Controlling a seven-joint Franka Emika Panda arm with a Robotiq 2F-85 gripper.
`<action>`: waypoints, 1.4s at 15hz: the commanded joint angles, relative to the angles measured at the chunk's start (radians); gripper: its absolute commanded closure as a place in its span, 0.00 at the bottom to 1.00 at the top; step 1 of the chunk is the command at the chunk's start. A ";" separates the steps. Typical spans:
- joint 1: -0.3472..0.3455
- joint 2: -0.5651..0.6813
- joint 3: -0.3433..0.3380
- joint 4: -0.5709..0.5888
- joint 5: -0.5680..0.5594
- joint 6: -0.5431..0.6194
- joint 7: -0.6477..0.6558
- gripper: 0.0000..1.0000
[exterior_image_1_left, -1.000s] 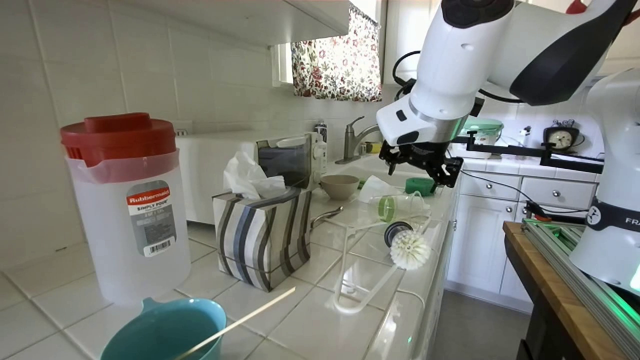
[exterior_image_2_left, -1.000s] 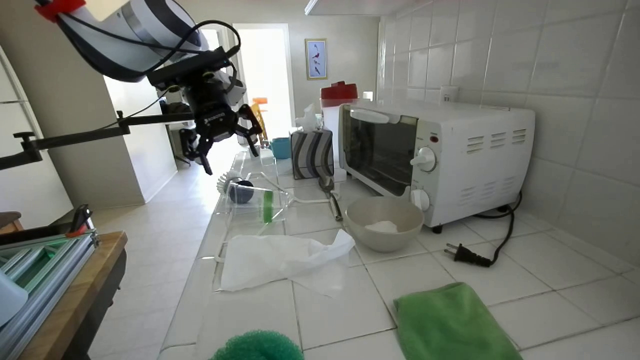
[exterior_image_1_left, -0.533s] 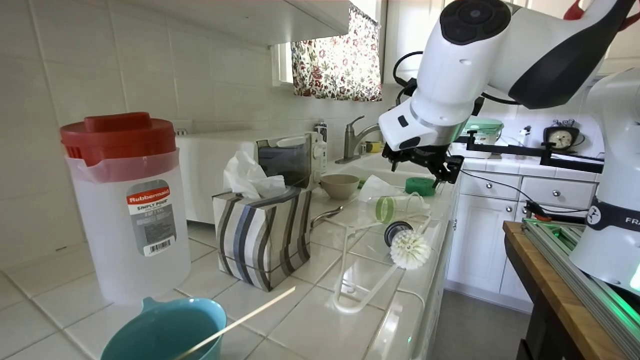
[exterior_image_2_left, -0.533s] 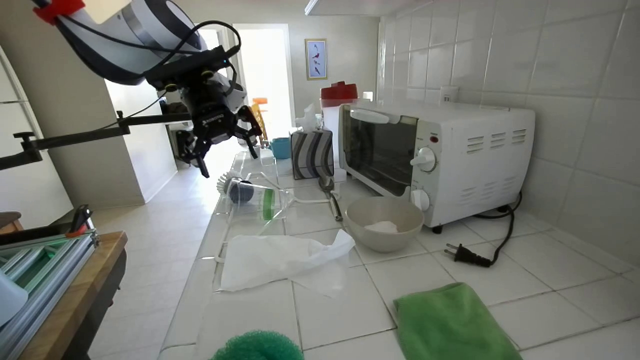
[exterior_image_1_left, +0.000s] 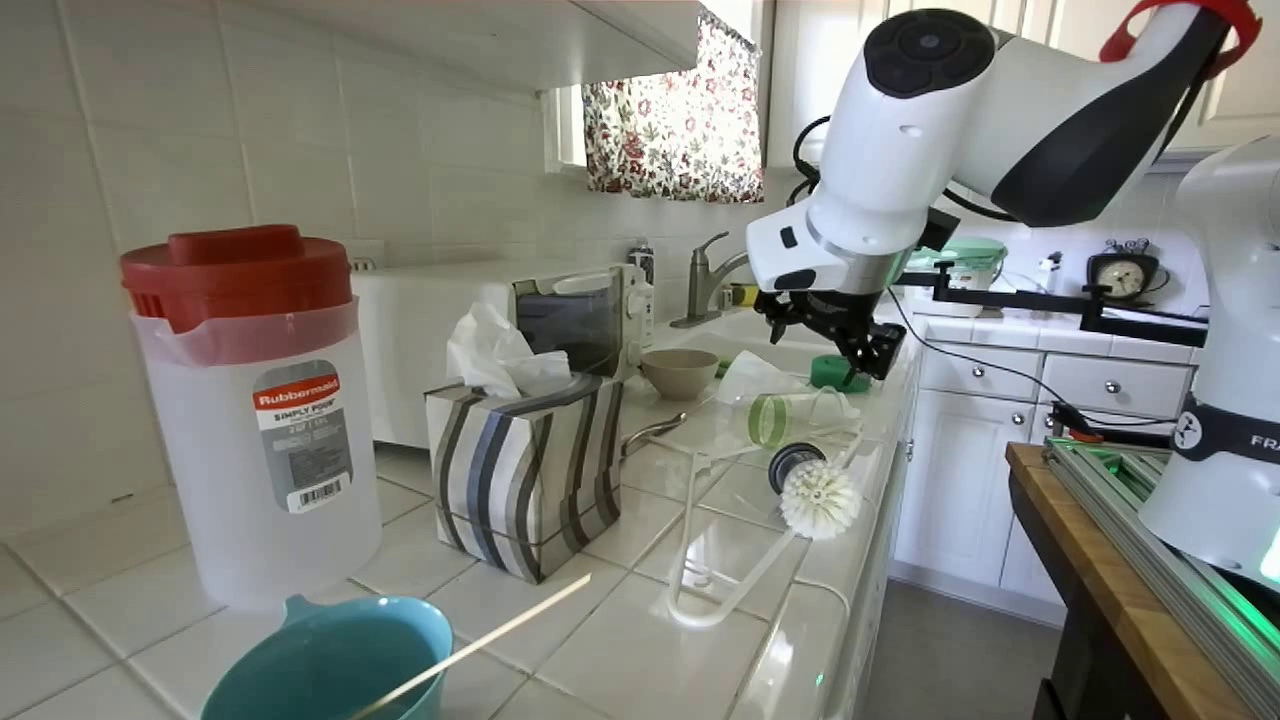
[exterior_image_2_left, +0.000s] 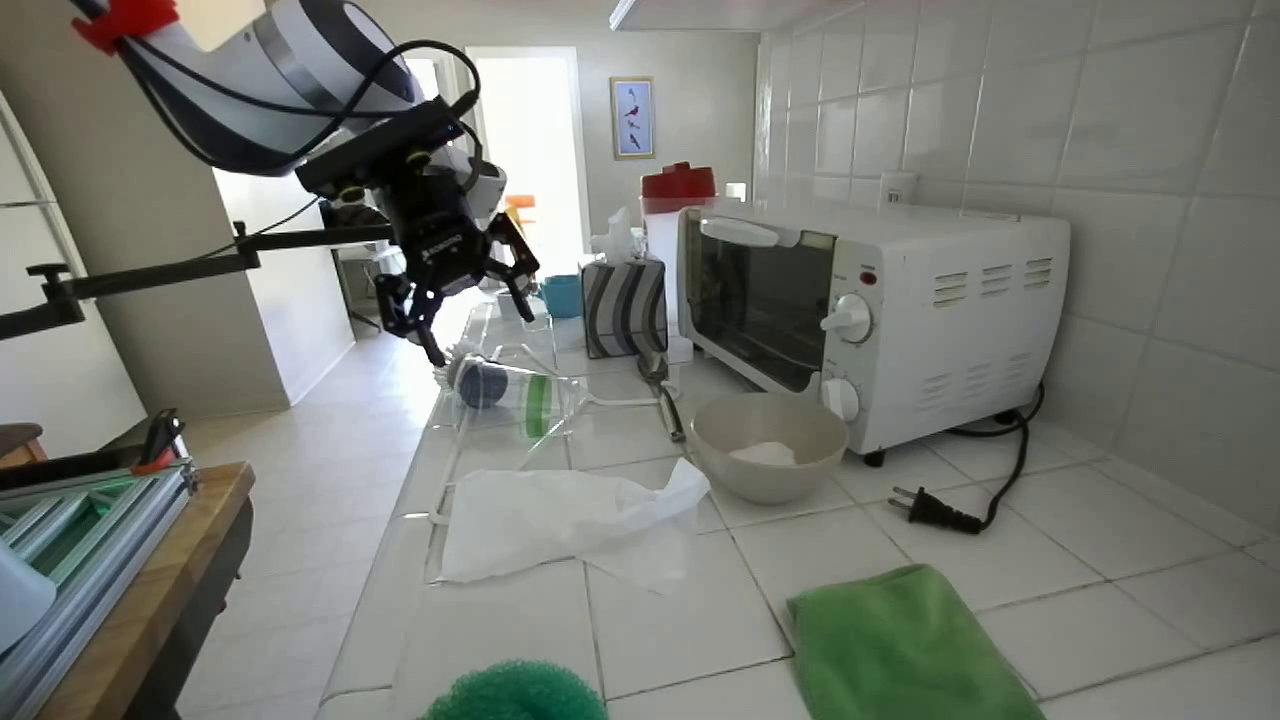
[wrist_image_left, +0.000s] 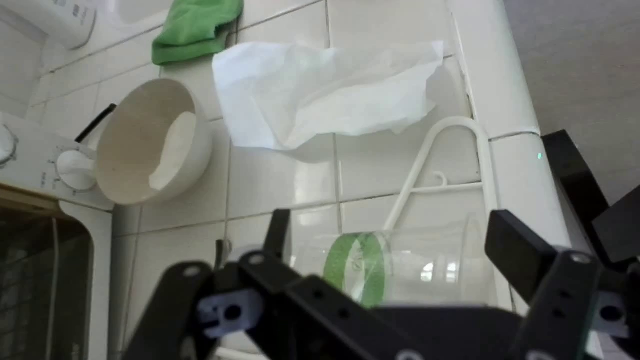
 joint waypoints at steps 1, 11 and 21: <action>-0.001 0.000 -0.002 0.004 0.035 0.029 0.025 0.00; -0.009 0.023 -0.005 0.019 0.019 0.035 0.092 0.00; 0.002 0.020 0.013 0.012 0.021 -0.004 0.064 0.00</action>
